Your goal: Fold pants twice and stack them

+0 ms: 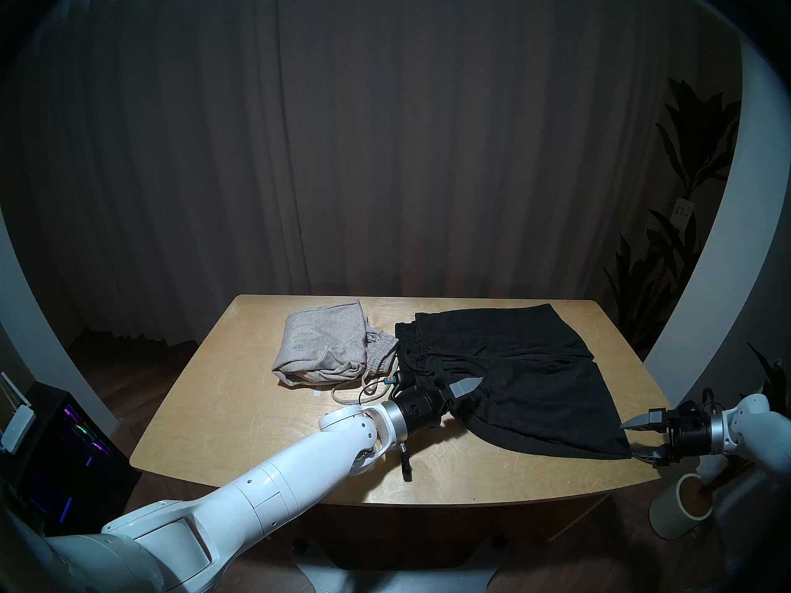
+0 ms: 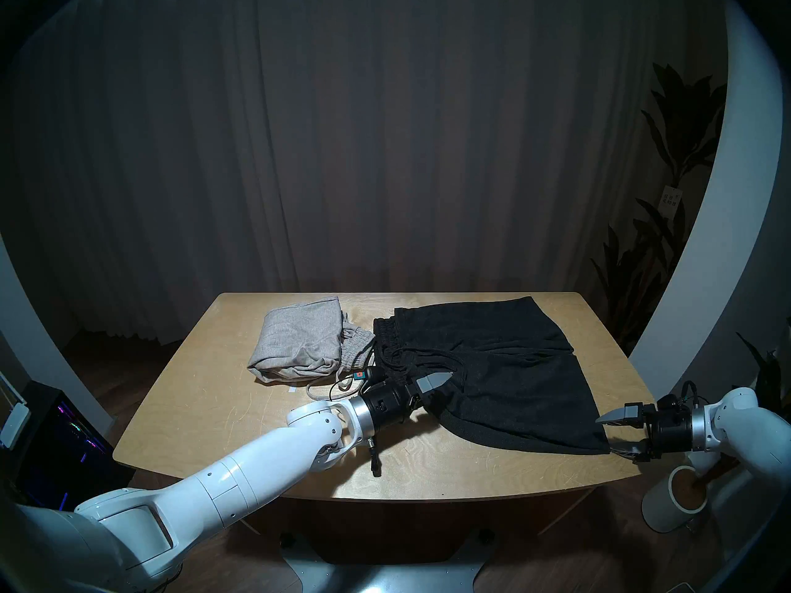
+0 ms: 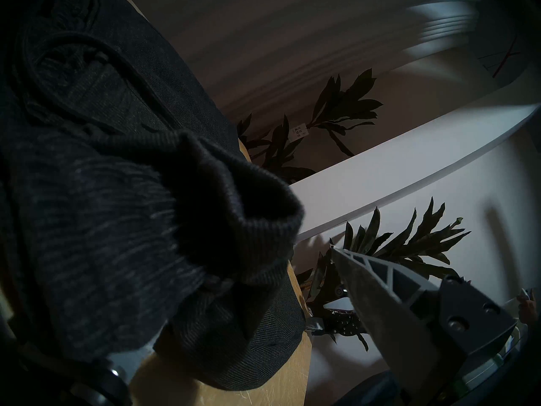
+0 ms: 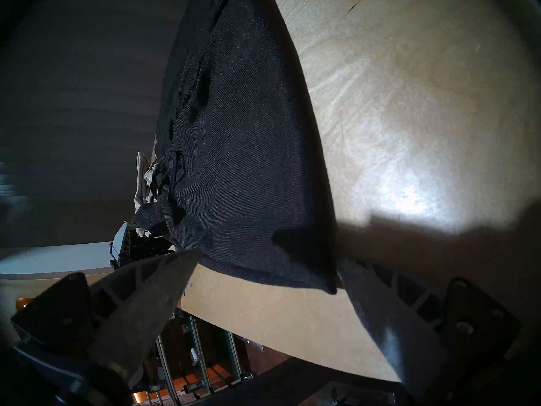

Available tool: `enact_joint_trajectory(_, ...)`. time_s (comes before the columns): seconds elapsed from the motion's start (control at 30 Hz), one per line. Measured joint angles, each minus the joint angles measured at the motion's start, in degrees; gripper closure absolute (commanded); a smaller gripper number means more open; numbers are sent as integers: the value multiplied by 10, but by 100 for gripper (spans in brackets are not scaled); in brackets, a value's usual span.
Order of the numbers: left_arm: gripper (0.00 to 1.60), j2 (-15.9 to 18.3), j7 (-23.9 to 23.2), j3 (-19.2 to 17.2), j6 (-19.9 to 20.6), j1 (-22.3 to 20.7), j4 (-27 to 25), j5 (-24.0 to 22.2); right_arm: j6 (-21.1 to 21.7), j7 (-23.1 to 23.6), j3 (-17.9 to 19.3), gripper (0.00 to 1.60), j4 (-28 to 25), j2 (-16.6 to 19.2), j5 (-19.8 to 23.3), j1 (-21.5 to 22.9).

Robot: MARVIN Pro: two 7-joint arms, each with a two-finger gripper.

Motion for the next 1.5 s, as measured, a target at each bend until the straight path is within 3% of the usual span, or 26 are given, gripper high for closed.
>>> enact_joint_trajectory(0.2, 0, 1, -2, 1, 0, 0, 0, 0, 0, -17, -6, 0, -7, -13, 0, 18)
enact_joint_trajectory(0.23, 17, 1, -2, 1, 0, 0, 0, 0, 0, -21, -9, 0, -8, -16, 0, 23)
enact_joint_trajectory(0.3, 25, 1, -3, 1, 0, -1, 1, 0, 0, -24, -12, 0, -10, -20, 0, 28)
enact_joint_trajectory(0.33, 63, 1, -4, 2, 0, -1, 1, 0, 0, -25, -13, 0, -10, -21, 0, 30)
enact_joint_trajectory(0.37, 63, 1, -5, 2, 1, -1, 1, 0, 0, -28, -15, 0, -11, -23, 0, 33)
enact_joint_trajectory(0.4, 89, 1, -5, 2, 1, -1, 1, 0, 0, -29, -16, 18, -12, -24, 0, 34)
enact_joint_trajectory(0.43, 89, 2, -5, 2, 1, -1, 1, -1, 0, -31, -18, 18, -13, -27, 0, 39)
enact_joint_trajectory(0.47, 102, 2, -5, 2, 1, -1, 1, -1, 0, -32, -19, 34, -13, -27, 0, 40)
enact_joint_trajectory(0.5, 111, 3, -5, 3, 1, -2, 1, 0, 0, -36, -22, 80, -14, -31, 0, 44)
enact_joint_trajectory(0.63, 104, 3, -5, 4, 1, -2, 1, 0, 0, -47, -33, 91, -12, -38, -4, 50)
enact_joint_trajectory(0.67, 107, 3, -5, 4, 1, -3, 1, 0, 0, -50, -36, 108, -11, -41, -5, 51)
enact_joint_trajectory(0.7, 114, 3, -5, 5, 1, -3, 1, 0, 0, -53, -39, 142, -9, -44, -6, 54)
enact_joint_trajectory(0.73, 119, 4, -5, 5, 1, -3, 0, 0, 0, -55, -40, 160, -8, -44, -7, 56)
enact_joint_trajectory(0.77, 119, 4, -4, 5, 1, -3, 0, 0, 0, -56, -40, 160, -8, -45, -7, 58)
enact_joint_trajectory(0.83, 160, 4, -4, 6, 1, -4, 0, 0, 0, -60, -42, 160, -6, -46, -7, 63)
enact_joint_trajectory(1.23, 160, 4, 7, 7, 6, -6, -3, -6, 0, -75, -50, 160, 2, -55, -4, 87)
enact_joint_trajectory(1.5, 160, 4, 23, 6, 29, -13, -2, -29, 0, -75, -44, 160, 7, -55, 7, 103)
